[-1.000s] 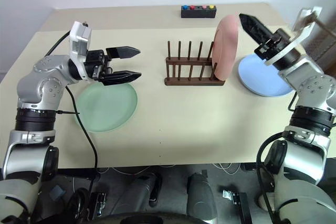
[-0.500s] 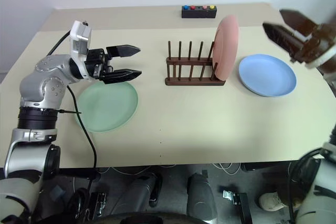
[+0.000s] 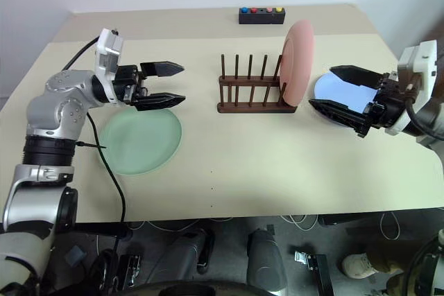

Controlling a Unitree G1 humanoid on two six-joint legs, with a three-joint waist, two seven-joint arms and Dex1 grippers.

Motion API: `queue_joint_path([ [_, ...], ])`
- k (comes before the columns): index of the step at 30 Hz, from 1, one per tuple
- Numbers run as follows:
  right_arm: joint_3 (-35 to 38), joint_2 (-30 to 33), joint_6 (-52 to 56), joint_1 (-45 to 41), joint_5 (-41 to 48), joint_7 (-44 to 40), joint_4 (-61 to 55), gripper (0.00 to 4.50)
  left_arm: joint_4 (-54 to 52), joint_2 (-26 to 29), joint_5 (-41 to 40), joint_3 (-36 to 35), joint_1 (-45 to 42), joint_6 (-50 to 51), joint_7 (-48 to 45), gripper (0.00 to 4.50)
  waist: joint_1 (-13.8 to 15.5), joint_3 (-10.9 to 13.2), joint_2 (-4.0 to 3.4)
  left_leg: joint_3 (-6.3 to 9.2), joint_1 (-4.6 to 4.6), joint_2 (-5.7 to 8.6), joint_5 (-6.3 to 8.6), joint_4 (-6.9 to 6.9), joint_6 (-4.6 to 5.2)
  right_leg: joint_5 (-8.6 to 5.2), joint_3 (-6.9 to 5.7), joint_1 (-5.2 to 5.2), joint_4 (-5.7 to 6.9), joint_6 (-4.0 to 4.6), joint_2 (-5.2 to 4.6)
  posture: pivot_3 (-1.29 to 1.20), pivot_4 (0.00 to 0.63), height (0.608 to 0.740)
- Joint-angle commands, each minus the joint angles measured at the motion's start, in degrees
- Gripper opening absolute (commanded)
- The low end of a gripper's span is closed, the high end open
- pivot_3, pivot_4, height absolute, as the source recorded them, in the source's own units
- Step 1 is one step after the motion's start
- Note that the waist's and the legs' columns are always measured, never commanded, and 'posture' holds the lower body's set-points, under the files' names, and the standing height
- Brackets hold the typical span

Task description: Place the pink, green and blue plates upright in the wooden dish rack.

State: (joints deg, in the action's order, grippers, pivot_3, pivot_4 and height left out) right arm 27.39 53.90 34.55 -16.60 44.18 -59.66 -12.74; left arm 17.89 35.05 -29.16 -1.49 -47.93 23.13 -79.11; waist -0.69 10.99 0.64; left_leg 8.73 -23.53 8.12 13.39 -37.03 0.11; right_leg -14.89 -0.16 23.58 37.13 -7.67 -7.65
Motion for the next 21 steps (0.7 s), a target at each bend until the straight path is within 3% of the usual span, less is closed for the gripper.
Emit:
queue_joint_path([
  [1,0.57,-0.03,-1.45,2.29,1.41,-1.29,-6.66,4.47,-0.09,5.99,2.58,-1.32,-1.69,0.15,0.04,4.50,0.02,0.00,0.00,0.00,0.00,0.00,0.01,0.01,0.01,0.00,0.00,0.01,0.00,0.00,0.00,0.00,0.150,0.740],
  [4,0.12,-1.73,-1.09,5.05,4.92,-3.11,-10.62,4.47,2.35,11.09,4.90,-2.99,-0.64,-2.14,1.03,4.50,-0.01,0.00,0.00,0.01,0.00,-0.01,0.02,0.08,0.02,0.00,0.00,0.03,-0.03,0.00,0.01,0.00,0.150,0.740],
  [10,0.64,-7.25,1.72,1.32,18.55,-0.32,-13.58,4.47,6.52,17.47,7.90,-4.43,1.95,-3.07,3.20,4.50,0.05,0.00,0.01,0.02,0.01,-0.01,0.02,0.04,0.03,0.00,0.01,-0.02,-0.04,0.00,-0.01,0.00,0.150,0.740],
  [13,-1.34,-8.99,3.19,1.20,23.59,-1.36,-14.71,4.47,5.41,22.53,9.21,-2.16,5.57,6.34,2.88,4.50,-0.03,0.00,0.01,0.03,0.02,-0.01,0.03,0.07,0.05,0.00,0.01,-0.02,-0.05,0.00,-0.01,0.00,0.150,0.740],
  [18,-4.24,-8.76,1.39,0.79,20.65,-1.94,-14.64,4.47,8.29,25.38,18.20,4.58,3.33,15.68,10.34,4.50,0.36,0.01,0.03,0.05,0.02,-0.01,0.04,0.07,0.06,0.00,0.00,-0.02,-0.04,0.00,0.04,0.00,0.150,0.740],
  [21,-8.32,-6.79,-2.05,2.32,12.70,-4.73,-15.01,4.47,7.46,26.27,18.75,4.84,4.22,19.07,10.76,4.50,0.24,0.02,0.04,0.03,0.02,0.00,0.04,0.09,0.06,-0.01,0.00,0.00,-0.04,0.00,0.04,0.00,0.150,0.740],
])
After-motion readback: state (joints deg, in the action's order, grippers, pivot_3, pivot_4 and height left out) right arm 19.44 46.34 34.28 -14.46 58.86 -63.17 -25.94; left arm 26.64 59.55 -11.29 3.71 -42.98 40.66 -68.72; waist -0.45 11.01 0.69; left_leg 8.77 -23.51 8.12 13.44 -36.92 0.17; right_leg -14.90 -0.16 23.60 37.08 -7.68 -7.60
